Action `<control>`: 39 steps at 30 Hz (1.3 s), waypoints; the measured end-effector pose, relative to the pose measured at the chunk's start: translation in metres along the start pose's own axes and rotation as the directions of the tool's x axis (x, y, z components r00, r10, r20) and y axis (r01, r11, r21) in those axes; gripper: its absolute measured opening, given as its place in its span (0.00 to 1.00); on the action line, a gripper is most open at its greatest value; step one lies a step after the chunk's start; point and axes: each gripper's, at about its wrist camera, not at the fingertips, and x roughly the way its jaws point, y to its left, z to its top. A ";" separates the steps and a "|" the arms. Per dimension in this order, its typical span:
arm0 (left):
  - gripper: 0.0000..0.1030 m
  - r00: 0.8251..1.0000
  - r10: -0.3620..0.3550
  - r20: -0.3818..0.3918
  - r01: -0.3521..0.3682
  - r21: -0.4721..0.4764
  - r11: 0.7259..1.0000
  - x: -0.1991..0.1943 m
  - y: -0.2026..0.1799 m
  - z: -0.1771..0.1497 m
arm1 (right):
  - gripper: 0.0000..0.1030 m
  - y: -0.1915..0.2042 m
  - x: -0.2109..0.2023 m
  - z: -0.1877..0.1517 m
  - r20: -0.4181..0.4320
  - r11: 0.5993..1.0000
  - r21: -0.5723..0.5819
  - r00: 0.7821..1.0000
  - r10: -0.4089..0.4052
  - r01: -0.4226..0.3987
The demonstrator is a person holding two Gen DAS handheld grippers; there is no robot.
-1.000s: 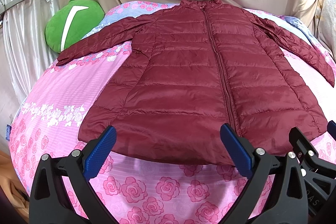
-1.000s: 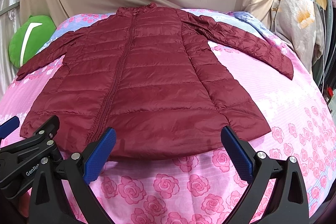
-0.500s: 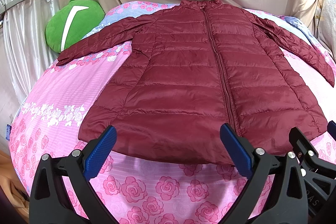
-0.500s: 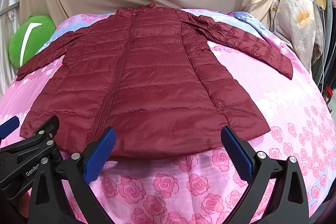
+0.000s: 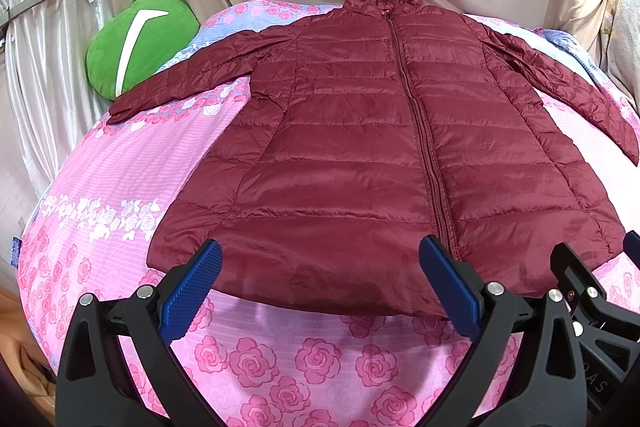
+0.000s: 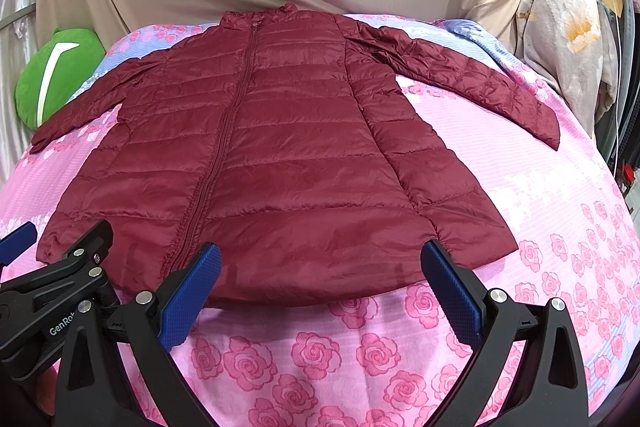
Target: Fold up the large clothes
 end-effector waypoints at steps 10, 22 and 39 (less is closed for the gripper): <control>0.93 1.000 0.000 -0.003 0.000 0.000 1.000 0.007 -0.001 -0.001 | 0.95 0.002 0.004 0.000 -0.003 1.000 -0.002 1.000 -0.003 0.003; 0.93 1.000 -0.001 -0.018 0.001 0.001 1.000 0.020 -0.003 -0.001 | 0.95 0.003 0.014 0.000 -0.018 1.000 -0.007 1.000 0.001 -0.001; 0.95 0.997 -0.069 -0.020 0.069 -0.004 0.998 0.053 0.002 0.048 | 0.95 -0.173 0.072 0.066 -0.017 0.967 0.243 0.997 -0.081 0.083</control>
